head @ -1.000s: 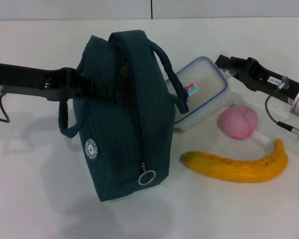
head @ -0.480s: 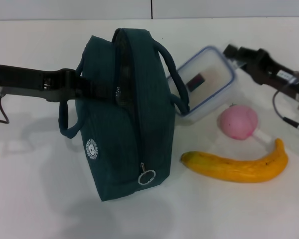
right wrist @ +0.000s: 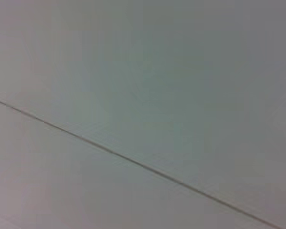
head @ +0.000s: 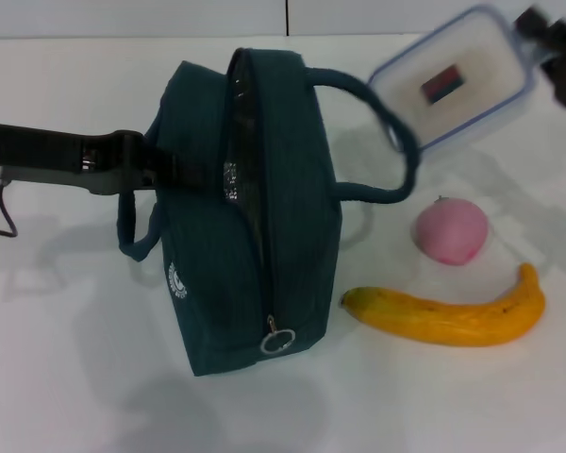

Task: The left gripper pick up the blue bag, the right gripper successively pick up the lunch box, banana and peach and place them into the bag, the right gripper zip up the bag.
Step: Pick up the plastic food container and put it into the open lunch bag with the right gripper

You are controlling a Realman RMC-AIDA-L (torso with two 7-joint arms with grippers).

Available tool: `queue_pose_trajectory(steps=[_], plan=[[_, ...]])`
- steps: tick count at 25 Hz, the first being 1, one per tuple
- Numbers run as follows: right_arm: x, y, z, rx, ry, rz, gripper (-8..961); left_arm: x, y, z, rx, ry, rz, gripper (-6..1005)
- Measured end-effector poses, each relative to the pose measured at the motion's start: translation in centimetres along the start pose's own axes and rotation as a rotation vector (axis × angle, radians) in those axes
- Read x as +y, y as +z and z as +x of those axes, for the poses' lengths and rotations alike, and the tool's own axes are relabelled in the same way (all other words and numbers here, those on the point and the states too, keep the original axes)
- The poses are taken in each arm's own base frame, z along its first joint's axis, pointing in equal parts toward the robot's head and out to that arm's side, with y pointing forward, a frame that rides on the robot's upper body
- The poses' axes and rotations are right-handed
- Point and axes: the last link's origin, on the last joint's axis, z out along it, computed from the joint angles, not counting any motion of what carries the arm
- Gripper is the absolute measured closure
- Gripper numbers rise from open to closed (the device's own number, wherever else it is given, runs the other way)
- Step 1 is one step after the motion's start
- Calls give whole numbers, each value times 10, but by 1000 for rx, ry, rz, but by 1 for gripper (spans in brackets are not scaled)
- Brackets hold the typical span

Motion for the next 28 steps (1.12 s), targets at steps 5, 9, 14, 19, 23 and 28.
queue_pose_trajectory(steps=[5, 9, 14, 19, 23, 28], plan=[[27, 0, -5, -44, 29, -189, 861, 2, 0, 0, -4, 4, -14, 968], [35, 6, -9, -59, 31, -245, 861, 3, 1, 1, -5, 7, -16, 968], [36, 7, -15, -84, 25, -248, 861, 3, 1, 1, -5, 7, -17, 968], [36, 4, -20, -113, 17, -250, 860, 3, 2, 0, -4, 5, -17, 968], [37, 4, -24, -131, 7, -255, 861, 3, 2, 0, -3, 2, -17, 968], [42, 12, -24, -120, 1, -279, 861, 3, 3, -1, -7, 1, -18, 968]])
